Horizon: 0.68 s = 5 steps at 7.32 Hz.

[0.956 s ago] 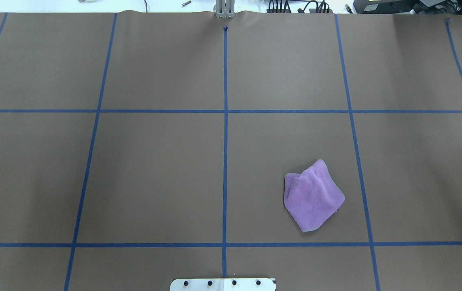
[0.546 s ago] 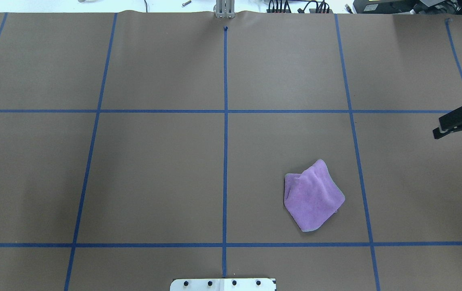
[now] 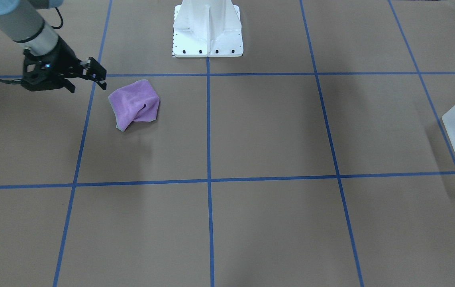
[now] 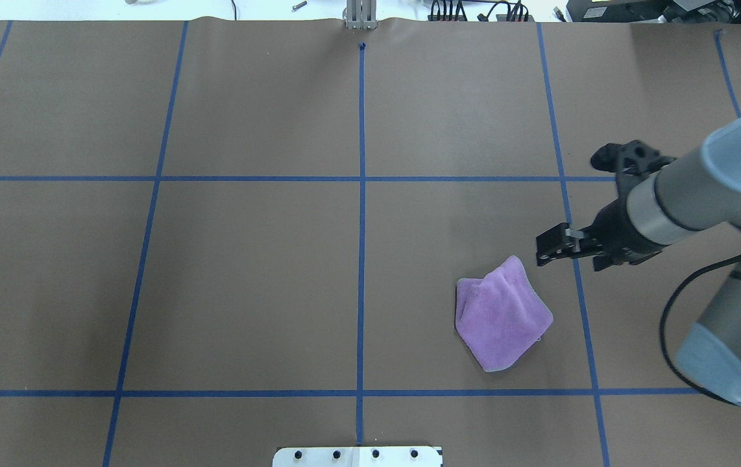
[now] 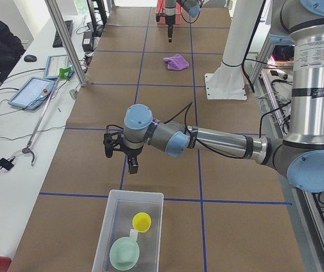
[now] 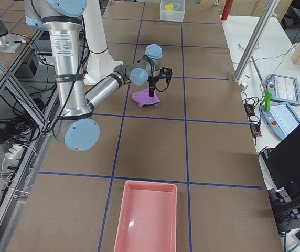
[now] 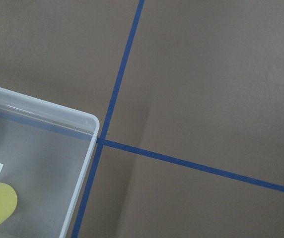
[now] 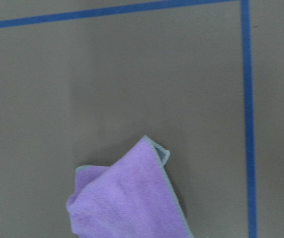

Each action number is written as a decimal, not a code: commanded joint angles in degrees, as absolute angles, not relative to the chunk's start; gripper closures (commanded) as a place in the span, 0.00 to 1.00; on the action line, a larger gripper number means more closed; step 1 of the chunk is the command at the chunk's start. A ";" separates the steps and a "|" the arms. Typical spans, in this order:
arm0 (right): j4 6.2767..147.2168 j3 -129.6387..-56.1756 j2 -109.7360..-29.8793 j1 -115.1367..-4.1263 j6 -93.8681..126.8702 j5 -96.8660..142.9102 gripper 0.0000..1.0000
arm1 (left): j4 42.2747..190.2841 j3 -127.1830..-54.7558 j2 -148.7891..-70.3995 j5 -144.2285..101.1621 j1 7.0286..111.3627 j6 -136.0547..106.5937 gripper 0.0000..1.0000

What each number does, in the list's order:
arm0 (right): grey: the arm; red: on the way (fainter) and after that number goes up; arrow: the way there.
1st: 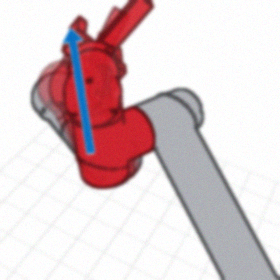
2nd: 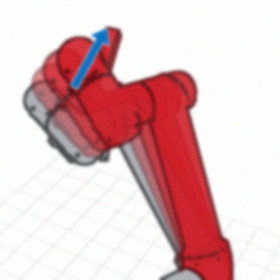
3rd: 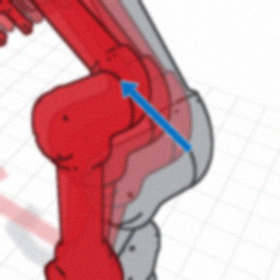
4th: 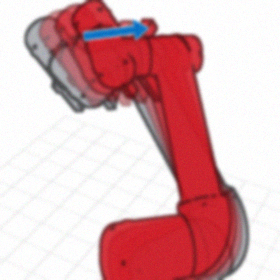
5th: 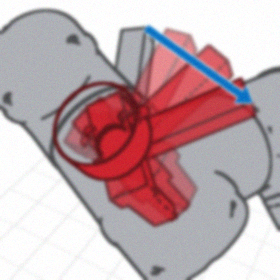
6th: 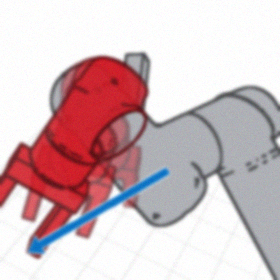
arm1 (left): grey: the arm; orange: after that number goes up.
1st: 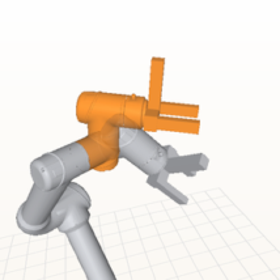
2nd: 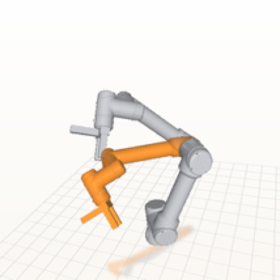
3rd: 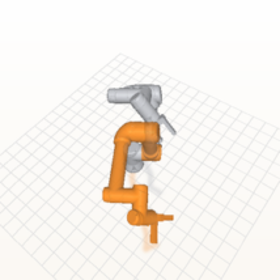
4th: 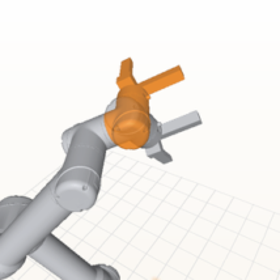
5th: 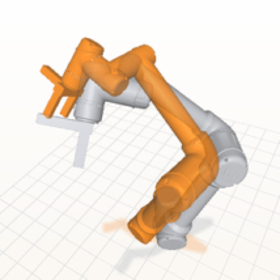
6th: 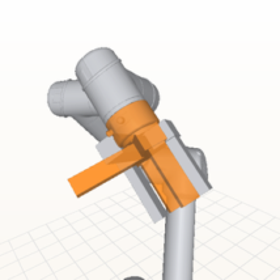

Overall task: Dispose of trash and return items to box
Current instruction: 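Reach the right gripper to the purple cloth and pinch it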

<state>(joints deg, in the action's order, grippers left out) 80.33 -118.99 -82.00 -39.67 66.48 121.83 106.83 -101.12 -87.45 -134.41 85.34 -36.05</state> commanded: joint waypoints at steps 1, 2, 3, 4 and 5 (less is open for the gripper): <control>75.34 -112.96 -77.70 -32.36 70.92 116.03 0.00 | 106.79 -100.99 -87.71 -133.16 85.34 -35.95 0.02; 74.97 -110.85 -77.61 -31.04 70.93 114.97 0.00 | 106.79 -100.99 -87.89 -132.98 85.34 -35.95 0.02; 74.97 -109.96 -77.52 -30.24 70.84 114.18 0.00 | 106.96 -100.99 -87.89 -132.72 85.34 -35.95 0.02; 74.88 -109.17 -77.35 -29.71 70.67 114.08 0.00 | 106.96 -101.07 -87.89 -132.71 85.34 -35.95 0.02; 74.88 -107.77 -76.65 -29.45 70.75 113.82 0.00 | 106.79 -101.16 -88.06 -132.71 85.34 -35.95 0.02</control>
